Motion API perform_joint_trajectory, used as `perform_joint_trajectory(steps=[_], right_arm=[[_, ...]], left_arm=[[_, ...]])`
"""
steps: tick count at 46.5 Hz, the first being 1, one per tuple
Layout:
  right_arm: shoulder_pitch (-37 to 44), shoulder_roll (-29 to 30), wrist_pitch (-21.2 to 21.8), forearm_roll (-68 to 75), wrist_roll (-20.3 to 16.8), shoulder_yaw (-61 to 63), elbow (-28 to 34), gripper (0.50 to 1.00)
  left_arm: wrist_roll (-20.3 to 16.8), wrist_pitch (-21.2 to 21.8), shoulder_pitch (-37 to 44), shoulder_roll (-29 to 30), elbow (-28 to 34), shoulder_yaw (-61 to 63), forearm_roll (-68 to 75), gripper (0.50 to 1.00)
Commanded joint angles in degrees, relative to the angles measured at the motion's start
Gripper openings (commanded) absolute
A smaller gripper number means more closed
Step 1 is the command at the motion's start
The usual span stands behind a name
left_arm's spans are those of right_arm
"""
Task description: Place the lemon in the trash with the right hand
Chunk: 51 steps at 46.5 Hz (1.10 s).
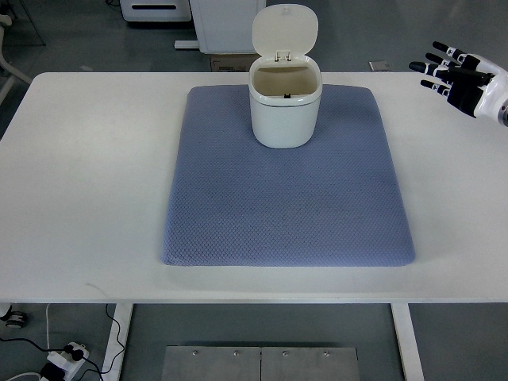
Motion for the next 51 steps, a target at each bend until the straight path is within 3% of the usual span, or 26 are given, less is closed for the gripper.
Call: perform_joint_trajectory(steps=[1, 10, 25, 51], right_arm=[[-2.34, 2.97, -0.16, 0.01, 1.28, 5.62, -1.15, 1.0], [-5.77, 11.23, -0.68, 0.01, 7.25, 15.12, -5.64, 1.0], [-10.87, 22.22, -0.86, 0.01, 9.37, 22.68, -8.98, 1.0], [-13.33, 28.2, -0.86, 0.01, 15.52, 26.46, -11.88, 1.0]], left_arm=[[0.0, 0.0, 0.02, 0.0, 0.0, 0.0, 0.0, 1.0], [0.0, 0.0, 0.02, 0.0, 0.0, 0.0, 0.0, 1.0], [0.0, 0.0, 0.02, 0.0, 0.0, 0.0, 0.0, 1.0], [0.0, 0.0, 0.02, 0.0, 0.0, 0.0, 0.0, 1.0]])
